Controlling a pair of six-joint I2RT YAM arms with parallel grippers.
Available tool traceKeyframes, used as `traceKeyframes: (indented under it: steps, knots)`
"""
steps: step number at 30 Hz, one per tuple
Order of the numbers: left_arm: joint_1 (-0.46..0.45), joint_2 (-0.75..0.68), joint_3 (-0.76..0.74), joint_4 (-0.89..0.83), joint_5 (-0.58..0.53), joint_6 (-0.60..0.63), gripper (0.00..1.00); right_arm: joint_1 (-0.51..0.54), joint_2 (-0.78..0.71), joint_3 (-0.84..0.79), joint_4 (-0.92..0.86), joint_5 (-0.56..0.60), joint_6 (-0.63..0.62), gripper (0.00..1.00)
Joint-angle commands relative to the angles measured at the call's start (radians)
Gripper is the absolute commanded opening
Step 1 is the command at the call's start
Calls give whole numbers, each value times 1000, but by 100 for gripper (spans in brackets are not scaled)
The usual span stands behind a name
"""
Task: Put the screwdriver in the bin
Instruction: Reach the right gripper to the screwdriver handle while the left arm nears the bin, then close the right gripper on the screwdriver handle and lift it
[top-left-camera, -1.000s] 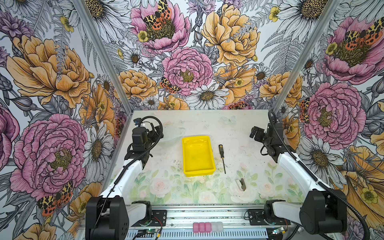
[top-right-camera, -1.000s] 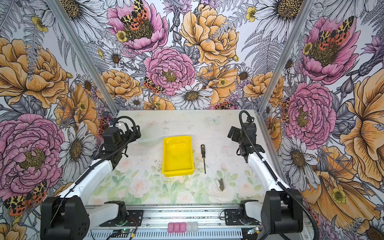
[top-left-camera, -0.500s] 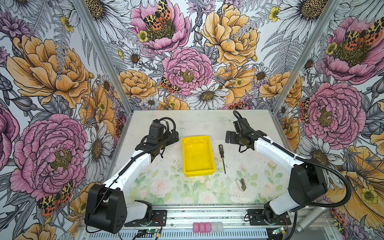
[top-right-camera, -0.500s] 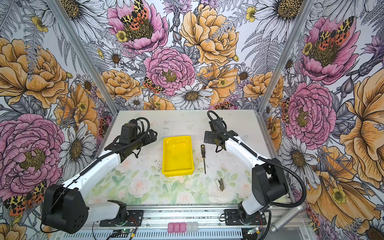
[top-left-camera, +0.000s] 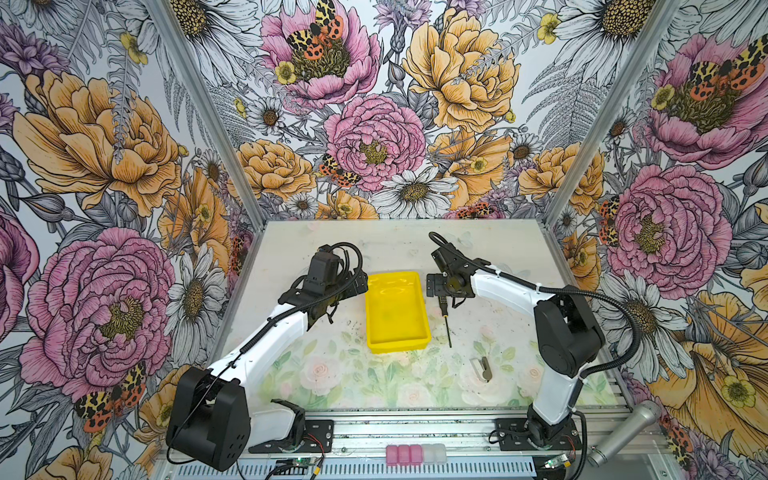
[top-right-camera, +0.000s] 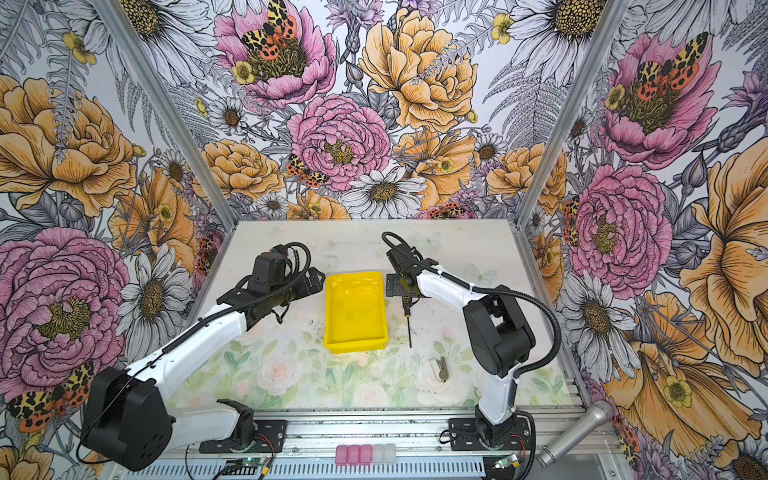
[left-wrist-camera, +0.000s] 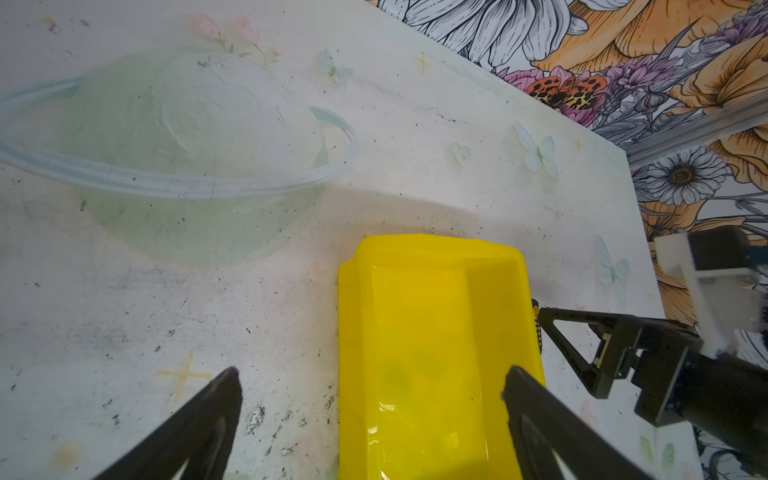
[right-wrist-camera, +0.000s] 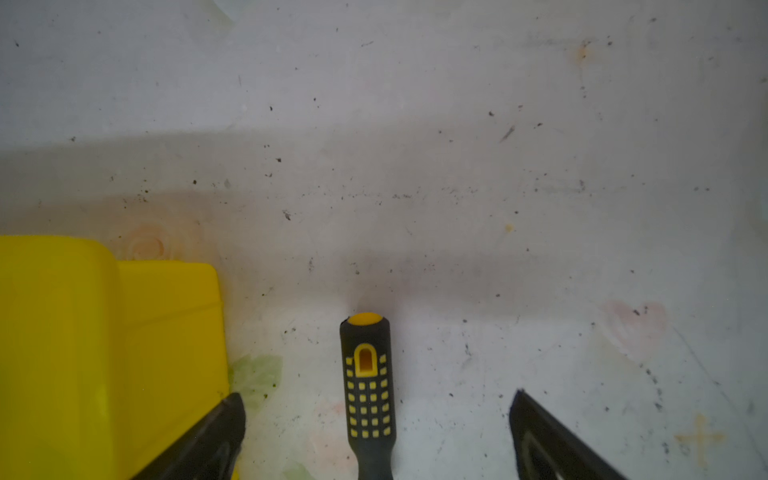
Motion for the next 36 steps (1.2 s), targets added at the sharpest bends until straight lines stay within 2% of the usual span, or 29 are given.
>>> traceKeyframes:
  steps: [1, 14, 17, 24, 36]
  knots:
    - [-8, -35, -29, -8, -3, -15, 99, 0, 37, 35, -11, 10, 0, 100]
    - [-15, -46, -43, -8, -14, -11, 99, -3, 115, 35, -2, -15, -15, 97]
    - [-17, -48, -44, -9, -14, -1, 99, -7, 127, 35, 1, -23, -26, 86]
    - [-24, -77, -56, -10, -28, 8, 99, -12, 148, 31, 1, -28, -26, 48]
    - [-28, -97, -63, -20, -40, 19, 99, -12, 150, 8, 1, -10, -23, 26]
